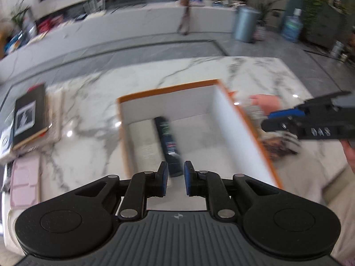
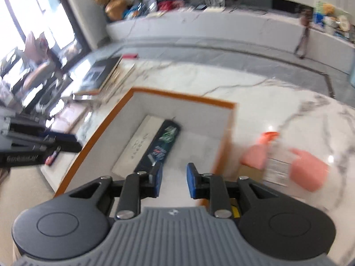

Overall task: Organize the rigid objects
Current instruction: 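Open the right gripper and withdraw it from the box, then grasp the plaid case with the right gripper while the left gripper approaches the anime card box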

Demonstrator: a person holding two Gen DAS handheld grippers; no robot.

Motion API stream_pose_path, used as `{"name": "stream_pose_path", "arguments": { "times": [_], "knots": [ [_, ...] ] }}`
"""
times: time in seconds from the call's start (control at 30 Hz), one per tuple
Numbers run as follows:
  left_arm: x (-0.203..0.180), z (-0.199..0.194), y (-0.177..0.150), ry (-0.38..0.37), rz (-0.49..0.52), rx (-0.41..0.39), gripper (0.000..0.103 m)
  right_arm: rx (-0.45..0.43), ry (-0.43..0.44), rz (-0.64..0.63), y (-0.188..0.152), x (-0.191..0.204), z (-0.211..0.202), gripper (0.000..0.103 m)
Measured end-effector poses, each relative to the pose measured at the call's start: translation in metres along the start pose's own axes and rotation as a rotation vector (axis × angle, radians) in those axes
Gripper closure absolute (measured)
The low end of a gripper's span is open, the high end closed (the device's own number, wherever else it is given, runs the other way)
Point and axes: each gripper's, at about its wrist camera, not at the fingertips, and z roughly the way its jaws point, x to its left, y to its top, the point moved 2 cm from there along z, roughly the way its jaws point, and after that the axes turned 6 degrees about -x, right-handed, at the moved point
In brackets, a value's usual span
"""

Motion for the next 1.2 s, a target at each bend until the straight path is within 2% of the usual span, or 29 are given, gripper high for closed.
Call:
{"name": "stream_pose_path", "arguments": {
  "times": [0.17,0.27,0.4,0.53,0.67,0.8,0.9,1.0,1.07,1.13,1.2],
  "knots": [
    [-0.052,-0.015,0.002,-0.106,0.088,-0.061,0.087,-0.008,-0.079,0.040,-0.014,-0.028,-0.050,0.078],
    [-0.080,-0.017,0.002,-0.143,0.131,-0.073,0.087,-0.008,-0.112,0.060,-0.023,-0.042,-0.075,0.078],
    [-0.106,-0.018,-0.001,-0.153,0.165,-0.062,0.087,0.011,-0.166,0.089,-0.029,-0.056,-0.102,0.078],
    [-0.128,-0.020,0.000,-0.132,0.222,-0.049,0.087,0.056,-0.201,0.109,-0.024,-0.063,-0.124,0.077],
    [-0.152,-0.018,0.001,-0.103,0.313,-0.075,0.083,0.125,-0.245,0.151,-0.014,-0.068,-0.136,0.067],
    [-0.182,-0.007,-0.002,-0.091,0.417,-0.112,0.076,0.129,-0.290,0.199,-0.020,-0.076,-0.133,0.058],
    [-0.202,0.004,-0.006,-0.088,0.500,-0.129,0.067,0.106,-0.274,0.290,-0.031,-0.089,-0.120,0.052],
    [-0.214,0.019,-0.010,-0.119,0.595,-0.132,0.066,0.088,-0.257,0.389,-0.049,-0.110,-0.099,0.052],
    [-0.215,0.035,-0.010,-0.137,0.609,-0.128,0.065,0.078,-0.248,0.473,-0.066,-0.131,-0.082,0.052],
    [-0.212,0.056,-0.005,-0.163,0.595,-0.116,0.065,0.063,-0.260,0.525,-0.082,-0.150,-0.066,0.052],
    [-0.208,0.076,0.001,-0.163,0.568,-0.100,0.065,0.065,-0.263,0.631,-0.093,-0.171,-0.053,0.052]
  ]
}}
